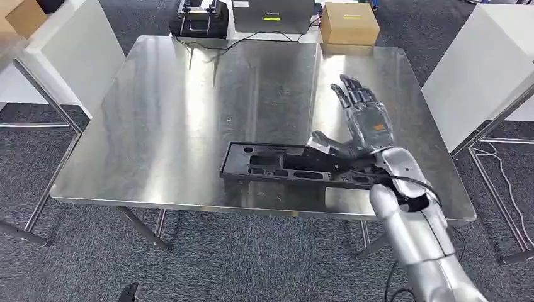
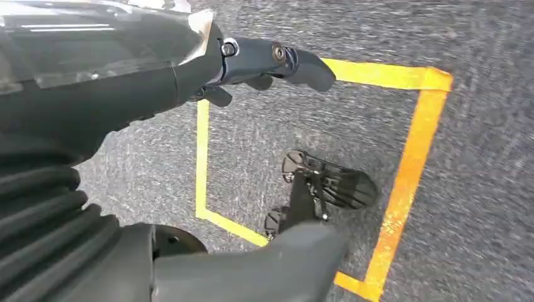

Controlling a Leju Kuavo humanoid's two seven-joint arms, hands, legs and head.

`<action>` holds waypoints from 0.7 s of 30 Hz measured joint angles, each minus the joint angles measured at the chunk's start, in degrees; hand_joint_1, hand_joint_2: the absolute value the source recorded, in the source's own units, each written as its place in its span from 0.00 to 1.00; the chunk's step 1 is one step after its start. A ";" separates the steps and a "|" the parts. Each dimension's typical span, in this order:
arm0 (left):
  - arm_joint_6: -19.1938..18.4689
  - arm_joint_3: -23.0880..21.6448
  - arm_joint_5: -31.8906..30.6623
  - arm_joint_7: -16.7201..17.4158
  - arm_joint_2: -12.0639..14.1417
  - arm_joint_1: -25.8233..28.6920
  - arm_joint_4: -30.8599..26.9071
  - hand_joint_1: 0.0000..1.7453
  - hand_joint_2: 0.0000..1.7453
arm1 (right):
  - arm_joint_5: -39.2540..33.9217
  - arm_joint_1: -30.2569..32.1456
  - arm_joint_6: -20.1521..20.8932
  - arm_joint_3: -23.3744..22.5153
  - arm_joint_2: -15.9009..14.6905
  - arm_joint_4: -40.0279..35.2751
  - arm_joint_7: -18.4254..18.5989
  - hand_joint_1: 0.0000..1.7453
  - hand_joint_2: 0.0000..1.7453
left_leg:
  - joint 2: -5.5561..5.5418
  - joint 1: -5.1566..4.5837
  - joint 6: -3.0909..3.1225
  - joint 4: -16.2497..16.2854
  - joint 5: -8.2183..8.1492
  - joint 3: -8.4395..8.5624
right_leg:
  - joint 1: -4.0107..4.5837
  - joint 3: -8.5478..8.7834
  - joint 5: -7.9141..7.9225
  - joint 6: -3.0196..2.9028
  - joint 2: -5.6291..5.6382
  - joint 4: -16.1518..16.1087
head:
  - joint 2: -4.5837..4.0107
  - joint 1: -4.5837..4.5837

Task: Take the parts from the cabinet and place them on the table.

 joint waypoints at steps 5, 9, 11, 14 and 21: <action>-0.07 0.87 0.02 -0.11 -0.04 0.12 0.00 0.00 0.00 | 0.72 4.09 0.02 0.04 -3.12 -9.41 0.17 0.00 0.00 | 0.18 -0.01 -0.03 0.00 -0.06 0.07 | 0.00 -0.02 -0.01 0.01 0.07 -0.01 | 0.00 -0.07; -0.02 1.33 0.66 -0.44 -0.15 0.17 0.00 0.00 0.00 | 2.45 5.72 -2.50 0.00 -4.24 -12.89 -0.18 0.00 0.00 | 0.16 0.06 -0.04 -0.01 -0.05 0.14 | 0.00 -0.02 -0.01 0.01 0.05 -0.01 | 0.00 -0.04; 0.00 1.92 1.16 -0.77 -0.26 0.32 0.00 0.00 0.00 | 4.32 8.36 -6.00 -0.28 -5.24 -16.26 -0.33 0.00 0.00 | 0.10 0.07 -0.04 -0.01 -0.05 0.17 | 0.00 0.06 -0.02 0.02 0.02 -0.01 | 0.00 0.00; -0.37 2.66 1.77 -1.55 -0.35 1.07 0.00 0.00 0.00 | 6.69 13.41 -8.40 -1.14 -6.55 -22.23 -0.42 0.00 0.00 | 0.12 0.04 -0.08 -0.01 -0.10 0.16 | 0.02 0.08 -0.04 0.04 0.04 -0.01 | 0.00 -0.07; -0.20 4.13 2.38 -2.32 -0.44 1.59 0.00 0.00 0.00 | 6.36 21.97 -12.24 -4.06 -8.59 -28.88 -1.60 0.00 0.00 | 0.12 -0.28 0.21 0.03 -0.44 0.27 | -0.31 0.18 -0.20 0.25 0.04 -0.10 | 0.00 -0.07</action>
